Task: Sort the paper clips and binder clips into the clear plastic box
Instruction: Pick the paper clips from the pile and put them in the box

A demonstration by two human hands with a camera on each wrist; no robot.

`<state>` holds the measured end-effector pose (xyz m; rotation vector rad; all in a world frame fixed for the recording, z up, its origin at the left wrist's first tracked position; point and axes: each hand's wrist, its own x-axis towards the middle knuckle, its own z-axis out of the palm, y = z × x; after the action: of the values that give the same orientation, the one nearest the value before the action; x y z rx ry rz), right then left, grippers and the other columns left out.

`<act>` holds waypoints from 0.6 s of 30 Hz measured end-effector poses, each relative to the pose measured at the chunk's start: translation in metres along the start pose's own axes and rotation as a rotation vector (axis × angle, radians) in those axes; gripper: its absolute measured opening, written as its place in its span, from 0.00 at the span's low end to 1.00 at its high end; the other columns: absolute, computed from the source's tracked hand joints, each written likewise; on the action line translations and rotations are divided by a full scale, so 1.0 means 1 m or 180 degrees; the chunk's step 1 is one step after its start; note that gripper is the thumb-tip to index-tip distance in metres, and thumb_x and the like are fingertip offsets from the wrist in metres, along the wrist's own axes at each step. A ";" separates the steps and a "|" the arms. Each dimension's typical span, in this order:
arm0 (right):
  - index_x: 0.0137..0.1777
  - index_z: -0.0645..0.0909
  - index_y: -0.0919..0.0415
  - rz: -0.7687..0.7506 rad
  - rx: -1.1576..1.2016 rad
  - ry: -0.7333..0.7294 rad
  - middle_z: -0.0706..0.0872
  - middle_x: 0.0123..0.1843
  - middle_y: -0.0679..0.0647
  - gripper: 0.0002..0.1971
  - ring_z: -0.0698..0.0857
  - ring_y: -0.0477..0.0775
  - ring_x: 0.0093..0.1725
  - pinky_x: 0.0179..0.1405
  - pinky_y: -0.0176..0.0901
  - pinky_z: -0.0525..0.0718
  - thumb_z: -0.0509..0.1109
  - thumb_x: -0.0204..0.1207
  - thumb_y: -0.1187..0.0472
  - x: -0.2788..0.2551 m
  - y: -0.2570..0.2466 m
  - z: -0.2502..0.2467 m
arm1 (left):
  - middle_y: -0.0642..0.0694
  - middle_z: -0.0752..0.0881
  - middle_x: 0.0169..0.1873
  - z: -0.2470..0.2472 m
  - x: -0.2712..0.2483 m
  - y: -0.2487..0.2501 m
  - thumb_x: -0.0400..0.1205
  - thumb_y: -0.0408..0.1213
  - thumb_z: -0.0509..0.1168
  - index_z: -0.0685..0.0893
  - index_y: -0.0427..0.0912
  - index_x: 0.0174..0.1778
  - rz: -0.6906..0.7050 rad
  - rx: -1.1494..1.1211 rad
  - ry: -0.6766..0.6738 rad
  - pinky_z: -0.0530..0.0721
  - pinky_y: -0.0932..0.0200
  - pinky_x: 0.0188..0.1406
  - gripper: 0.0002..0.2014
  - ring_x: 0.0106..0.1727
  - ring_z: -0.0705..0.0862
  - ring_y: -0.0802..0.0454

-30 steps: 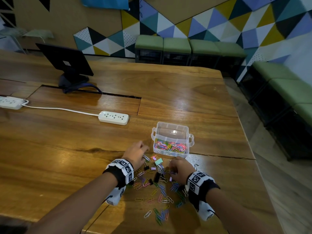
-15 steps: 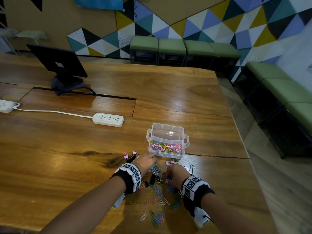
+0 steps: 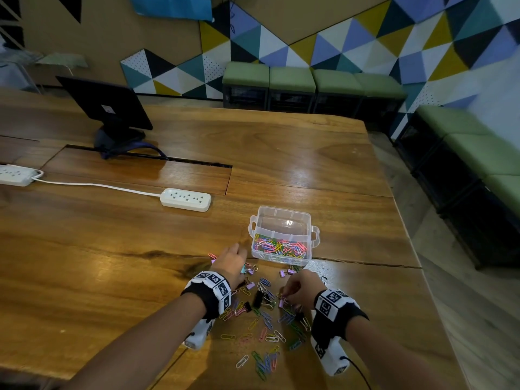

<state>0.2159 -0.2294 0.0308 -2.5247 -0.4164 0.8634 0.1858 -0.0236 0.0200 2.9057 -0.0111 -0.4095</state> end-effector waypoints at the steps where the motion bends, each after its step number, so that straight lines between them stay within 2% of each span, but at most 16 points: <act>1: 0.45 0.88 0.64 -0.0017 0.0014 0.0006 0.87 0.40 0.50 0.06 0.84 0.44 0.39 0.47 0.34 0.85 0.73 0.70 0.68 0.000 0.000 -0.003 | 0.41 0.70 0.69 0.000 -0.001 0.003 0.78 0.36 0.68 0.70 0.40 0.70 0.0114 0.0033 0.0095 0.74 0.52 0.72 0.25 0.70 0.71 0.43; 3: 0.45 0.88 0.65 -0.0023 0.0089 0.0019 0.84 0.37 0.47 0.05 0.83 0.43 0.37 0.43 0.33 0.86 0.74 0.70 0.67 0.002 -0.001 -0.008 | 0.42 0.70 0.69 0.001 -0.002 0.010 0.80 0.36 0.66 0.71 0.40 0.71 0.0499 0.0082 0.0177 0.72 0.53 0.73 0.23 0.71 0.69 0.45; 5: 0.43 0.87 0.64 -0.0029 0.0141 0.0057 0.86 0.38 0.50 0.03 0.86 0.47 0.38 0.40 0.35 0.88 0.75 0.70 0.66 0.004 -0.002 -0.015 | 0.42 0.71 0.70 0.002 -0.002 0.019 0.81 0.32 0.64 0.73 0.39 0.71 0.0815 0.0155 0.0087 0.69 0.54 0.74 0.21 0.72 0.68 0.46; 6: 0.40 0.87 0.63 -0.0038 0.0180 0.0058 0.87 0.40 0.52 0.01 0.87 0.49 0.38 0.40 0.37 0.89 0.76 0.70 0.66 0.006 -0.003 -0.019 | 0.41 0.72 0.69 0.003 -0.002 0.023 0.81 0.30 0.63 0.74 0.38 0.70 0.0888 0.0180 0.0038 0.69 0.54 0.73 0.20 0.72 0.69 0.45; 9: 0.34 0.84 0.56 -0.0053 0.0347 0.0181 0.87 0.38 0.52 0.06 0.87 0.45 0.33 0.37 0.38 0.90 0.76 0.69 0.65 0.010 -0.008 -0.032 | 0.39 0.74 0.67 0.004 -0.001 0.028 0.81 0.27 0.62 0.76 0.36 0.69 0.0984 0.0278 -0.0281 0.72 0.52 0.70 0.19 0.70 0.72 0.42; 12: 0.35 0.85 0.57 -0.0092 0.0360 0.0529 0.87 0.38 0.54 0.05 0.85 0.47 0.36 0.41 0.42 0.90 0.77 0.68 0.66 0.015 -0.012 -0.046 | 0.38 0.74 0.69 0.005 -0.004 0.029 0.81 0.30 0.62 0.75 0.37 0.71 0.1178 0.0429 -0.0448 0.72 0.48 0.73 0.20 0.73 0.71 0.41; 14: 0.38 0.85 0.58 -0.0107 0.0340 0.0717 0.86 0.38 0.53 0.03 0.84 0.47 0.38 0.45 0.43 0.89 0.75 0.69 0.66 0.021 -0.014 -0.054 | 0.40 0.77 0.68 0.009 -0.006 0.029 0.79 0.28 0.65 0.78 0.39 0.70 0.1502 0.0399 -0.0365 0.74 0.53 0.72 0.21 0.71 0.74 0.43; 16: 0.40 0.85 0.59 -0.0084 0.0378 0.0874 0.86 0.38 0.52 0.02 0.84 0.48 0.38 0.47 0.46 0.89 0.74 0.70 0.67 0.029 -0.016 -0.058 | 0.40 0.87 0.56 0.011 -0.007 0.027 0.72 0.29 0.70 0.88 0.40 0.57 0.1768 0.0366 -0.0267 0.85 0.58 0.60 0.17 0.60 0.86 0.46; 17: 0.41 0.86 0.60 -0.0076 0.0387 0.0967 0.87 0.39 0.53 0.02 0.85 0.48 0.38 0.48 0.47 0.89 0.73 0.71 0.67 0.033 -0.017 -0.060 | 0.38 0.88 0.55 0.015 -0.005 0.026 0.74 0.29 0.68 0.88 0.38 0.56 0.1941 0.0389 -0.0233 0.87 0.55 0.57 0.15 0.59 0.87 0.44; 18: 0.42 0.87 0.61 -0.0059 0.0382 0.1056 0.88 0.40 0.55 0.03 0.85 0.49 0.39 0.48 0.46 0.88 0.73 0.71 0.68 0.037 -0.018 -0.061 | 0.34 0.84 0.62 0.014 -0.008 0.028 0.79 0.29 0.63 0.85 0.36 0.62 0.1973 0.0391 -0.0328 0.83 0.49 0.64 0.16 0.65 0.82 0.41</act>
<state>0.2804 -0.2180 0.0645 -2.4851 -0.2706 0.4347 0.1753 -0.0531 0.0147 2.7891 -0.9482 -0.4481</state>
